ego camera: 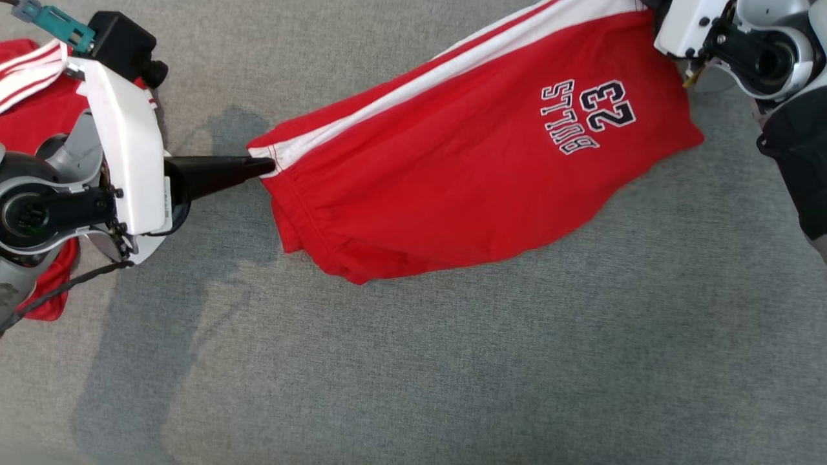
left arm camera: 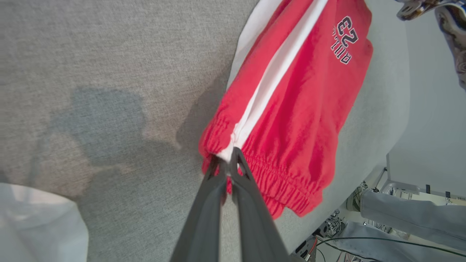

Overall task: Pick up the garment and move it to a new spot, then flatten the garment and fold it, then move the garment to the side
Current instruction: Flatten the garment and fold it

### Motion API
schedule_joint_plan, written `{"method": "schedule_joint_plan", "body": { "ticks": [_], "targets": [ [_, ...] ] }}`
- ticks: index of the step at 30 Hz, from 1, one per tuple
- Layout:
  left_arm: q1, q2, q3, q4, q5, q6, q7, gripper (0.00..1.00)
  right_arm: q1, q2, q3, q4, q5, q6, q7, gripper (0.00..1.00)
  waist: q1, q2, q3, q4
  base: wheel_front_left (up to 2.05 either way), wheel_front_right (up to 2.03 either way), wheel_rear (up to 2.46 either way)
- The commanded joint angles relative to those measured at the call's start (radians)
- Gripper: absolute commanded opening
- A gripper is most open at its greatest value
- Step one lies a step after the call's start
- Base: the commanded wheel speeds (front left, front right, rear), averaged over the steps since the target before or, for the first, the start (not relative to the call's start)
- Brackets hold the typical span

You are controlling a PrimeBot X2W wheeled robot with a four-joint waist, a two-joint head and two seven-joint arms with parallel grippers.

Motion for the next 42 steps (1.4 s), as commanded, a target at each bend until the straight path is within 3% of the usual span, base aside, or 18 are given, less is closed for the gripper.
{"method": "schedule_joint_plan", "body": {
  "ticks": [1,5,6,7,8,9,10,11,18,24,29,30,42],
  "targets": [
    [-0.016,0.003,0.011,0.001,0.004,0.0,0.003,0.0,-0.015,0.004,-0.001,0.01,-0.01,0.0,-0.013,0.0,0.0,0.0,0.017,0.009,0.0,0.0,0.0],
    [-0.016,0.003,0.011,0.004,0.014,0.0,0.022,0.0,-0.042,0.023,0.009,0.035,-0.021,0.0,-0.027,0.0,0.0,0.0,0.029,0.013,0.0,0.0,0.0],
    [-0.016,0.001,0.015,0.004,0.016,0.0,0.022,0.0,-0.046,0.029,0.012,0.039,-0.022,0.0,-0.028,0.07,0.0,0.0,0.031,0.013,0.0,0.0,0.0],
    [-0.016,-0.001,0.018,0.004,0.018,0.0,0.02,0.0,-0.049,0.032,0.016,0.041,-0.023,0.0,-0.033,0.33,0.0,0.0,0.032,0.014,0.0,0.0,0.0],
    [-0.016,-0.002,0.021,0.003,0.02,0.0,0.017,0.0,-0.051,0.035,0.019,0.044,-0.023,0.0,-0.036,0.72,0.0,0.0,0.033,0.014,0.0,0.0,0.0],
    [-0.015,-0.003,0.023,0.004,0.024,0.0,0.015,0.18,-0.052,0.037,0.021,0.046,-0.022,0.0,-0.04,1.0,0.0,0.0,0.033,0.013,0.0,0.0,0.0],
    [-0.014,-0.003,0.024,0.004,0.029,0.0,0.013,0.5,-0.051,0.04,0.024,0.048,-0.019,0.0,-0.044,1.0,0.0,0.0,0.033,0.013,0.0,0.0,0.0],
    [-0.012,-0.005,0.025,0.005,0.031,0.0,0.011,1.0,-0.05,0.042,0.026,0.05,-0.016,0.0,-0.045,1.0,0.0,0.0,0.032,0.012,0.0,0.0,0.0],
    [0.008,0.008,0.032,0.026,0.044,0.0,0.008,1.0,-0.022,0.038,0.051,0.035,-0.003,0.0,-0.09,1.0,0.0,0.0,-0.013,-0.007,0.0,0.0,0.0],
    [0.026,0.037,0.027,0.058,0.109,0.0,-0.059,1.0,0.037,0.003,0.092,-0.018,-0.011,0.0,-0.214,1.0,0.0,0.0,-0.104,-0.033,0.0,0.0,0.0],
    [0.064,0.058,0.042,0.079,0.23,0.0,-0.32,1.0,0.117,-0.019,0.122,-0.042,0.006,0.0,-0.353,1.0,0.0,0.0,-0.194,-0.055,0.0,0.0,0.0],
    [0.064,0.058,0.042,0.079,0.23,0.0,-0.32,1.0,0.117,-0.019,0.122,-0.042,0.006,0.0,-0.353,1.0,0.0,0.0,-0.194,-0.055,0.0,0.0,0.0],
    [0.279,0.048,0.085,0.111,0.342,0.02,-0.855,1.0,0.272,-0.026,0.18,0.066,0.042,0.0,-0.55,1.0,0.0,0.0,-0.282,-0.012,0.0,0.0,0.0]
  ]
}}
